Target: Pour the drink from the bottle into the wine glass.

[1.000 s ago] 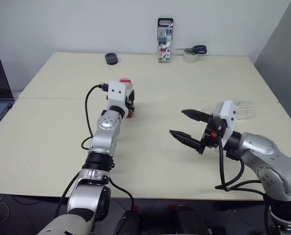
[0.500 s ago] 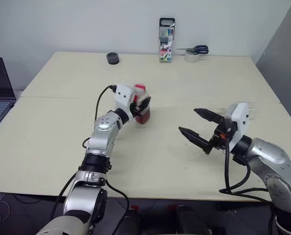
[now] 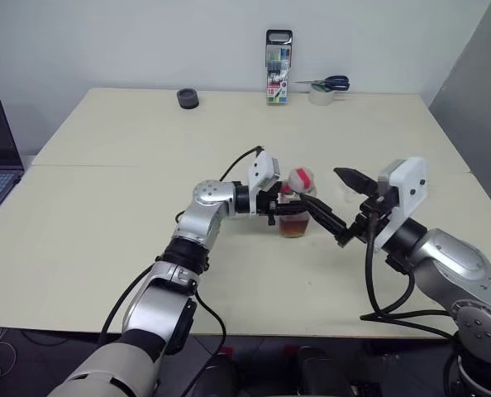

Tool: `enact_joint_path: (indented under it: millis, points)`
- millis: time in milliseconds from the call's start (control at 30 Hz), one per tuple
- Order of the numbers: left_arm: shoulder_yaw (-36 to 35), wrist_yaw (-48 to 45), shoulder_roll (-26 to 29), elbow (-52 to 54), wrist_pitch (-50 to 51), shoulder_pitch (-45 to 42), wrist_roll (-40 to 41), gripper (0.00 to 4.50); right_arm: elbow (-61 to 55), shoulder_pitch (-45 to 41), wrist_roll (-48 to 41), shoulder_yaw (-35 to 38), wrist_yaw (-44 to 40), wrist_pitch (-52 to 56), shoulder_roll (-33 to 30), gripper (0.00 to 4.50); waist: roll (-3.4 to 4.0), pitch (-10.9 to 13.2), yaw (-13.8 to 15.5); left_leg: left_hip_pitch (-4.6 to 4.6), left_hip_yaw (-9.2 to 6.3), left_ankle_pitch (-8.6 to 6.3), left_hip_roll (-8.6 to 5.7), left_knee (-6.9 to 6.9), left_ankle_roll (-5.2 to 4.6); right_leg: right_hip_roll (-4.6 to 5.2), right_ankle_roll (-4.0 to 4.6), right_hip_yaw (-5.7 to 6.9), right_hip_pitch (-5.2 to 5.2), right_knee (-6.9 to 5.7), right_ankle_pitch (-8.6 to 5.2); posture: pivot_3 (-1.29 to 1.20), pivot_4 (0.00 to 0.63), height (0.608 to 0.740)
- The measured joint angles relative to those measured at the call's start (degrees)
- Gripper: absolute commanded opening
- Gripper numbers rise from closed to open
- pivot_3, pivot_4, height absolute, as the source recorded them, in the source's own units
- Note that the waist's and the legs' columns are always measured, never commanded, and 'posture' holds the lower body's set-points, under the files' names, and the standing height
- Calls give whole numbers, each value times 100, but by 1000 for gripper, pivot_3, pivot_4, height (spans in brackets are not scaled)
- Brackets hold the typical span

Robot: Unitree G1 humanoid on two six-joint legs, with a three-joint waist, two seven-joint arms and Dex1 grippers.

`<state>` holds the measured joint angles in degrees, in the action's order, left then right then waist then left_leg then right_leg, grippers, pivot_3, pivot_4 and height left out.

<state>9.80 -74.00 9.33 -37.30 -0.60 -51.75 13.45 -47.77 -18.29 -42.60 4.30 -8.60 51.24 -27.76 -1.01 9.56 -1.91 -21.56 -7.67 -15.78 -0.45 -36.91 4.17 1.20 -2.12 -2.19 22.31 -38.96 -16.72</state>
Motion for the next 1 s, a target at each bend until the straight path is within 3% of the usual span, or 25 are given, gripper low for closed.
enact_joint_path:
  millis: [500, 600, 800, 933, 1000]
  points:
    - [-1, -553, -84, -397, -253, -209, -42, 1734, 357, -157, 769, -606, 279, 54, 247, 4500, 1, 2, -2, -6, -3, 0, 0, -1, -1, 0, 0, 0, 5, 0, 0, 0, 150, 740]
    - [-1, -561, -78, -396, -254, -208, -49, 1734, 436, -156, 824, -605, 265, 30, 380, 3890, 2, 2, -4, -6, -4, -1, 0, 0, -1, 0, 0, 0, 6, 0, 0, 0, 150, 740]
    - [-4, -548, -72, -390, -254, -204, -54, 1733, 473, -143, 923, -637, 140, -70, 500, 1947, 2, 2, -4, -6, -5, -1, 1, -1, -1, -1, 0, 1, 6, 0, 0, 0, 150, 740]
    - [-12, -539, -35, -359, -238, -152, -54, 1731, 654, -126, 1069, -742, -206, -359, 414, 1907, 3, 2, -6, -6, -3, -1, 0, -1, -1, -1, 0, 0, 6, 0, 0, 0, 150, 740]
    - [-7, -561, -9, -341, -227, -75, -59, 1722, 1027, -231, 1110, -800, -908, -720, -7, 1907, 4, 3, -10, -6, 0, -1, -1, -4, -1, 0, -1, -1, 6, 0, 0, 0, 150, 740]
